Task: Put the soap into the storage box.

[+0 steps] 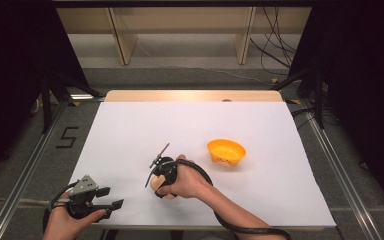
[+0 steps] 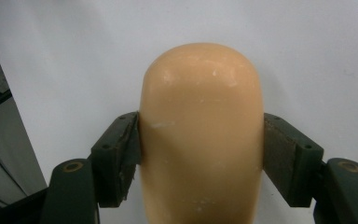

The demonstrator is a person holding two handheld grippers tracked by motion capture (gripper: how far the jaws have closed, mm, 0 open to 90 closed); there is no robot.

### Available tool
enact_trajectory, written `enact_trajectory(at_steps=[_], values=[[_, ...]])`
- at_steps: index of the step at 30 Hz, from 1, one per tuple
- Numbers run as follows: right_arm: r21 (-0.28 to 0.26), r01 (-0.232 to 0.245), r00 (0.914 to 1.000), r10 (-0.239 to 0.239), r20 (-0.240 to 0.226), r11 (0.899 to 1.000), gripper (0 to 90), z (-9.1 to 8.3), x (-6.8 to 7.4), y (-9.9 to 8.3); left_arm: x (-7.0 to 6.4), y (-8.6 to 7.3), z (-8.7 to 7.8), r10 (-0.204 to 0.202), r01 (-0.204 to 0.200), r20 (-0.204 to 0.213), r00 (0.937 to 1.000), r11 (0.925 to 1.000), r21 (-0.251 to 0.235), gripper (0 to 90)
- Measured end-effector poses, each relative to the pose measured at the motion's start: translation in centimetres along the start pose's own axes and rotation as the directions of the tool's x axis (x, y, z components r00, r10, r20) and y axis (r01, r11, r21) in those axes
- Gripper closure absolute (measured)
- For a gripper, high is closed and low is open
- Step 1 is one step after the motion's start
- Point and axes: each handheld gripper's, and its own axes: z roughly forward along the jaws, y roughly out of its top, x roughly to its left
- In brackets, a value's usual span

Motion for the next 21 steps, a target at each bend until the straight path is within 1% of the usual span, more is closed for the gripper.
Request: enact_trajectory(at_steps=[1,2,4,5,6,8,9,10,11,12,13,15,16,17,18,19,20,21], values=[[0.000,0.000,1.0000,0.000,0.000,1.000,33.9,0.0,0.0,0.0,0.0,0.0,0.0,0.000,0.000,0.000,1.0000,1.0000,0.000,31.2],[-0.019,-0.007,0.9999,0.006,-0.013,1.000,34.0,-0.2,0.0,0.0,0.0,0.0,0.0,0.000,0.000,0.000,1.0000,1.0000,-0.003,31.2],[-0.021,-0.003,0.9999,0.002,-0.016,1.000,33.9,-0.2,0.0,0.0,0.0,0.0,0.0,0.001,-0.001,0.001,1.0000,1.0000,-0.004,31.3],[-0.014,-0.009,1.0000,0.009,0.001,1.000,34.0,-0.4,0.0,-0.1,0.2,0.0,0.0,0.019,-0.019,-0.009,0.9998,0.9998,0.004,31.3],[-0.031,-0.002,0.9999,0.002,-0.011,1.000,33.9,-0.5,-0.1,-0.2,0.0,0.0,0.0,-0.004,0.004,0.001,1.0000,1.0000,-0.006,31.3],[-0.033,-0.011,0.9999,0.011,-0.010,0.999,34.0,-0.6,-0.1,-0.2,0.0,0.0,0.0,-0.003,0.003,0.001,1.0000,1.0000,-0.005,31.3],[-0.040,-0.007,0.9999,0.006,-0.008,0.999,33.9,-0.7,-0.1,-0.3,0.0,0.0,0.0,-0.003,0.003,0.000,1.0000,1.0000,-0.006,31.3],[-0.039,-0.022,0.9997,0.021,-0.010,0.999,34.0,-0.8,-0.1,-0.4,0.0,0.0,0.0,-0.003,0.003,0.000,1.0000,1.0000,-0.005,31.3],[-0.047,-0.022,0.9998,0.021,-0.006,0.999,34.0,-1.0,-0.1,-0.5,0.0,0.0,0.0,-0.003,0.003,0.001,1.0000,1.0000,-0.006,31.3],[-0.054,-0.010,0.9999,0.010,-0.001,0.999,34.0,-1.1,-0.3,-0.5,0.2,0.0,0.0,0.023,-0.023,-0.011,0.9997,0.9997,0.001,31.3],[-0.054,-0.010,0.9999,0.010,-0.001,0.999,34.0,-1.1,-0.3,-0.5,0.3,0.1,0.0,0.032,-0.032,-0.012,0.9994,0.9995,0.001,31.3],[-0.064,-0.004,1.0000,0.004,0.005,0.998,33.9,-1.4,-0.4,-0.7,0.0,0.0,0.0,-0.004,0.004,0.000,1.0000,1.0000,-0.005,31.4],[-0.067,-0.006,1.0000,0.006,0.006,0.998,33.9,-1.5,-0.4,-0.7,0.2,0.1,0.0,0.027,-0.027,-0.013,0.9995,0.9996,0.003,31.3],[-0.071,-0.014,0.9999,0.015,0.007,0.997,33.9,-1.6,-0.3,-0.8,0.3,0.1,0.0,0.034,-0.033,-0.014,0.9993,0.9994,0.004,31.4],[-0.073,-0.012,0.9999,0.013,0.010,0.997,34.0,-1.6,-0.4,-0.8,0.2,0.1,0.0,0.022,-0.022,-0.010,0.9997,0.9998,0.002,31.4],[-0.073,-0.012,0.9999,0.013,0.010,0.997,34.0,-1.6,-0.4,-0.8,0.2,0.1,0.0,0.022,-0.022,-0.010,0.9997,0.9998,0.002,31.4],[-0.078,-0.015,0.9998,0.016,0.012,0.997,33.9,-1.8,-0.4,-0.9,0.0,0.0,0.0,-0.003,0.003,-0.003,1.0000,1.0000,-0.003,31.4],[-0.075,-0.032,0.9994,0.033,0.009,0.997,34.0,-1.8,-0.4,-1.0,0.0,0.0,0.0,-0.003,0.003,-0.003,1.0000,1.0000,-0.003,31.4]])
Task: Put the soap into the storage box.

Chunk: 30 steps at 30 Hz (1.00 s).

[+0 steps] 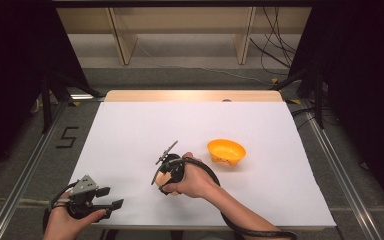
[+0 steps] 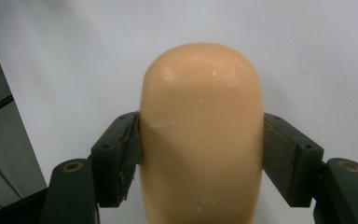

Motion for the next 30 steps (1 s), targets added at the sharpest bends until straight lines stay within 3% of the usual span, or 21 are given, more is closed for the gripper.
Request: enact_trajectory(at_steps=[1,5,7,8,10,11,13,30], values=[[-0.007,0.019,0.9998,-0.019,0.003,1.000,33.9,0.0,-0.2,0.0,0.0,0.0,0.0,0.000,0.000,0.000,1.0000,1.0000,0.000,31.4],[-0.012,0.015,0.9998,-0.015,0.014,1.000,34.0,-0.4,-0.3,-0.3,-0.1,0.0,0.0,-0.012,0.012,-0.001,0.9999,0.9999,-0.004,31.4],[-0.017,0.013,0.9998,-0.013,0.015,1.000,34.0,-0.5,-0.4,-0.3,0.0,0.0,0.0,0.001,-0.001,0.000,1.0000,1.0000,-0.004,31.5],[-0.020,0.015,0.9997,-0.014,0.019,1.000,34.0,-0.6,-0.4,-0.4,0.3,0.1,0.0,0.032,-0.032,-0.012,0.9994,0.9995,0.006,31.5],[-0.022,0.014,0.9997,-0.014,0.019,1.000,33.9,-0.7,-0.4,-0.4,0.2,0.1,0.0,0.032,-0.032,-0.011,0.9994,0.9995,0.005,31.5],[-0.023,0.010,0.9998,-0.010,0.017,1.000,34.0,-0.8,-0.5,-0.5,0.0,0.0,0.0,0.000,0.000,0.000,1.0000,1.0000,-0.005,31.5],[-0.029,0.011,0.9996,-0.010,0.027,1.000,34.0,-0.9,-0.5,-0.6,-0.1,0.0,0.0,-0.016,0.016,0.004,0.9999,0.9999,-0.002,31.6],[-0.051,0.011,0.9984,-0.009,0.055,0.999,33.9,-2.0,-0.8,-1.1,0.0,0.0,-0.1,0.000,0.000,-0.003,1.0000,0.9999,-0.010,31.7]])
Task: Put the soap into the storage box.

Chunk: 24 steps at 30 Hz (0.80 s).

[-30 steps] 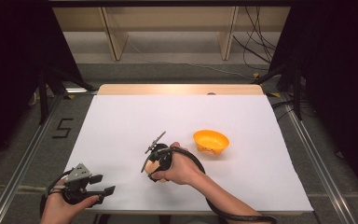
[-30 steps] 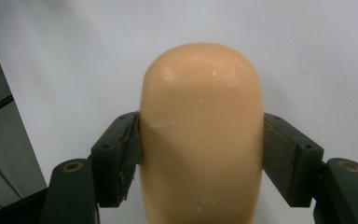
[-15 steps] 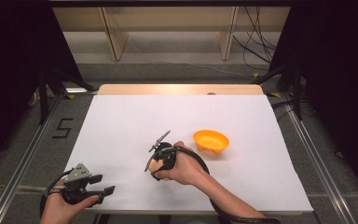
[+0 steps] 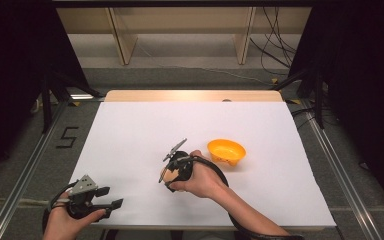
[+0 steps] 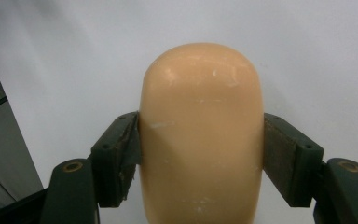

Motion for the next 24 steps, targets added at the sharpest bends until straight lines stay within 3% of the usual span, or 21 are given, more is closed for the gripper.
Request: enact_trajectory(at_steps=[15,18,19,20,24], values=[[-0.012,-0.029,0.9995,0.029,0.011,1.000,33.9,-0.60,-0.40,-0.81,0.04,0.01,-0.02,-0.001,0.001,-0.002,1.0000,1.0000,-0.002,31.8],[-0.019,-0.014,0.9997,0.015,0.018,1.000,33.9,-0.68,-0.56,-0.90,0.03,0.02,-0.04,-0.002,0.002,-0.002,1.0000,1.0000,-0.003,31.8],[-0.009,-0.052,0.9986,0.052,0.011,0.999,34.0,-0.77,-0.36,-0.96,0.01,0.02,-0.06,-0.001,0.001,-0.003,1.0000,1.0000,-0.001,31.8],[-0.021,-0.015,0.9996,0.016,0.021,1.000,34.0,-0.84,-0.58,-0.99,0.00,0.02,-0.06,-0.001,0.001,-0.003,1.0000,1.0000,-0.002,31.8],[-0.026,-0.016,0.9996,0.016,0.024,1.000,34.0,-0.97,-0.63,-1.10,0.03,0.02,-0.03,-0.001,0.001,-0.003,1.0000,1.0000,-0.004,31.8]])
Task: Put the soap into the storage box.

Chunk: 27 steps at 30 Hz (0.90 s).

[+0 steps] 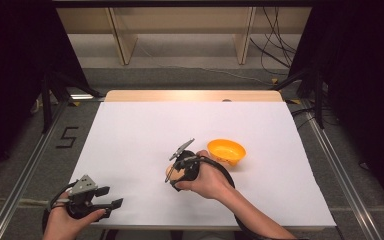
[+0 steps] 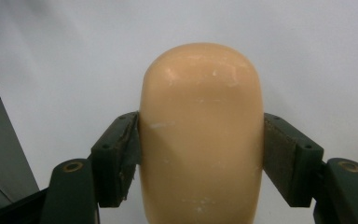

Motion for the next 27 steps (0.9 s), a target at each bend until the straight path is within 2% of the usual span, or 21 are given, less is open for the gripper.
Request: enact_trajectory(at_steps=[7,9,11,13,17,18,20,21,24,27], values=[[-0.008,-0.006,0.9999,0.006,0.015,1.000,34.0,-0.29,-0.18,-0.26,-0.01,0.01,-0.01,-0.002,0.002,0.000,1.0000,1.0000,0.001,31.8],[-0.005,-0.018,0.9998,0.018,0.009,1.000,34.0,-0.36,-0.17,-0.33,0.11,0.04,-0.13,0.014,-0.014,-0.004,0.9999,0.9998,0.011,31.8],[-0.013,-0.008,0.9998,0.008,0.016,1.000,34.0,-0.41,-0.30,-0.40,0.03,0.03,-0.08,0.001,-0.001,-0.004,1.0000,1.0000,0.000,31.8],[-0.008,-0.014,0.9998,0.014,0.013,1.000,33.9,-0.44,-0.30,-0.46,0.13,0.04,-0.14,0.013,-0.013,-0.005,0.9999,0.9999,0.009,31.8],[-0.017,-0.007,0.9998,0.007,0.018,1.000,33.9,-0.58,-0.46,-0.62,0.11,0.05,-0.14,0.013,-0.013,-0.005,0.9999,0.9999,0.008,31.8],[-0.017,-0.007,0.9998,0.007,0.018,1.000,33.9,-0.58,-0.46,-0.62,0.03,0.04,-0.08,0.001,-0.001,-0.004,1.0000,1.0000,-0.001,31.8],[-0.011,-0.030,0.9994,0.030,0.015,0.999,33.9,-0.75,-0.39,-0.71,0.01,0.02,-0.05,-0.002,0.002,-0.006,1.0000,1.0000,-0.006,31.8],[-0.016,-0.013,0.9998,0.013,0.016,1.000,34.0,-0.76,-0.57,-0.74,0.08,0.08,-0.16,0.002,-0.002,0.002,1.0000,0.9999,0.010,31.8],[-0.018,-0.015,0.9997,0.015,0.020,1.000,33.9,-0.92,-0.67,-0.87,0.00,0.03,-0.04,-0.002,0.002,-0.009,1.0000,1.0000,-0.007,31.8],[-0.015,-0.030,0.9993,0.030,0.020,0.999,34.0,-1.02,-0.67,-1.01,0.03,0.04,-0.08,0.001,-0.001,-0.004,1.0000,1.0000,-0.001,31.8]])
